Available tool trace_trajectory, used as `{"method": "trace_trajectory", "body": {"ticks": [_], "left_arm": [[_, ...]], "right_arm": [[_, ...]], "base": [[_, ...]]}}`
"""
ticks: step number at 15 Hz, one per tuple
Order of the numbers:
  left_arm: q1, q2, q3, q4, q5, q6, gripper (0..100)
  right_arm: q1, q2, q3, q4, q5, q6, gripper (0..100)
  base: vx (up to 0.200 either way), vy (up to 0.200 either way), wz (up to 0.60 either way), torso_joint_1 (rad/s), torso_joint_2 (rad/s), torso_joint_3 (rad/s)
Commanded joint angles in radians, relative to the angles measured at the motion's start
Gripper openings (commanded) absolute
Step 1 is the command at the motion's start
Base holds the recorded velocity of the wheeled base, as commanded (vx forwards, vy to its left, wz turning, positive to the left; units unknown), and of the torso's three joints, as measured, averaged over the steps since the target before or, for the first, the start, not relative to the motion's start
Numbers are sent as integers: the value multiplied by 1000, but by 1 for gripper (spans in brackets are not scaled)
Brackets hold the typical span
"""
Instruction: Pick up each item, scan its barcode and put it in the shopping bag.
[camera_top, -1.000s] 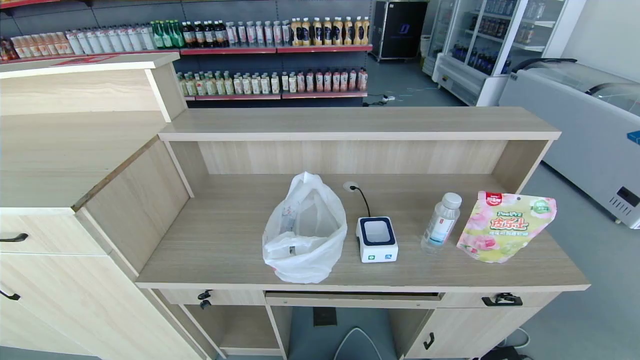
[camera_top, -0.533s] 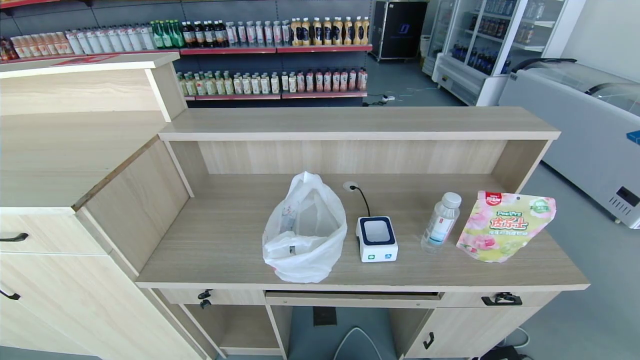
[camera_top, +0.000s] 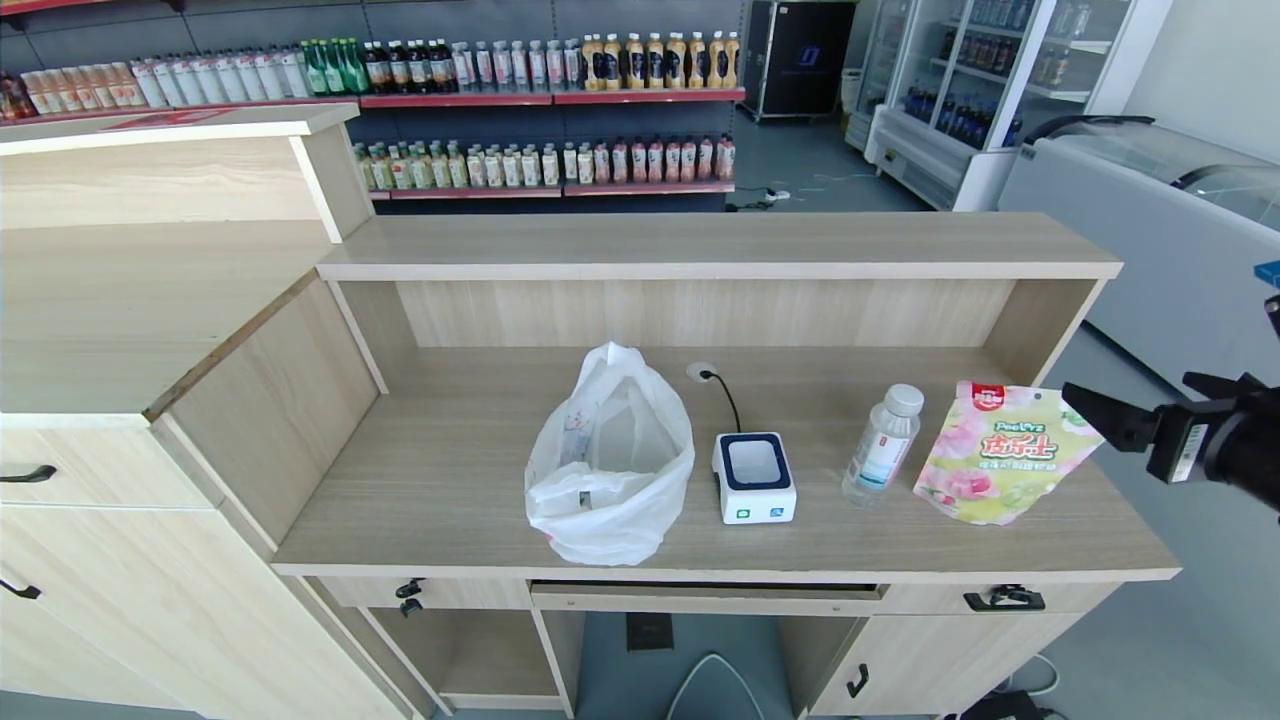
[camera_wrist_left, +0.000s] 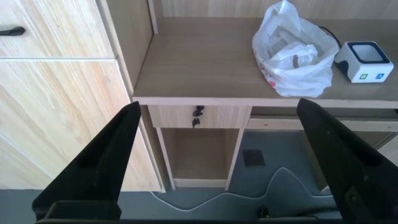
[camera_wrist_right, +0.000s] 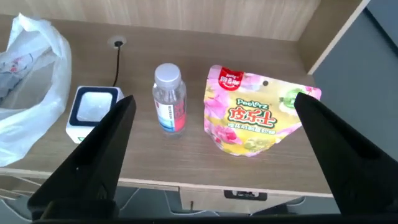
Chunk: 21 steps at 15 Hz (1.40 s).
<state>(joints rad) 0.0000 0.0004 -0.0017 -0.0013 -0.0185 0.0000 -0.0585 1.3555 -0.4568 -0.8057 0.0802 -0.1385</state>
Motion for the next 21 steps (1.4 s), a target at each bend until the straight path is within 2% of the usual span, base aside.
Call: {"method": "trace_trajectory", "body": {"ticks": [1, 5, 10, 16, 21], "left_arm": [[0, 0, 0, 0, 0, 0, 100], [0, 0, 0, 0, 0, 0, 100], [0, 0, 0, 0, 0, 0, 100], [0, 0, 0, 0, 0, 0, 100], [0, 0, 0, 0, 0, 0, 100]], "right_arm": [[-50, 387, 1, -193, 122, -116, 100], [-50, 517, -3, -228, 133, -156, 100], [-46, 634, -6, -316, 70, -197, 100], [-20, 792, -26, -510, 69, -190, 100], [42, 909, -145, -606, 72, -124, 100]], "base": [[0, 0, 0, 0, 0, 0], [0, 0, 0, 0, 0, 0], [0, 0, 0, 0, 0, 0], [0, 0, 0, 0, 0, 0], [0, 0, 0, 0, 0, 0]]}}
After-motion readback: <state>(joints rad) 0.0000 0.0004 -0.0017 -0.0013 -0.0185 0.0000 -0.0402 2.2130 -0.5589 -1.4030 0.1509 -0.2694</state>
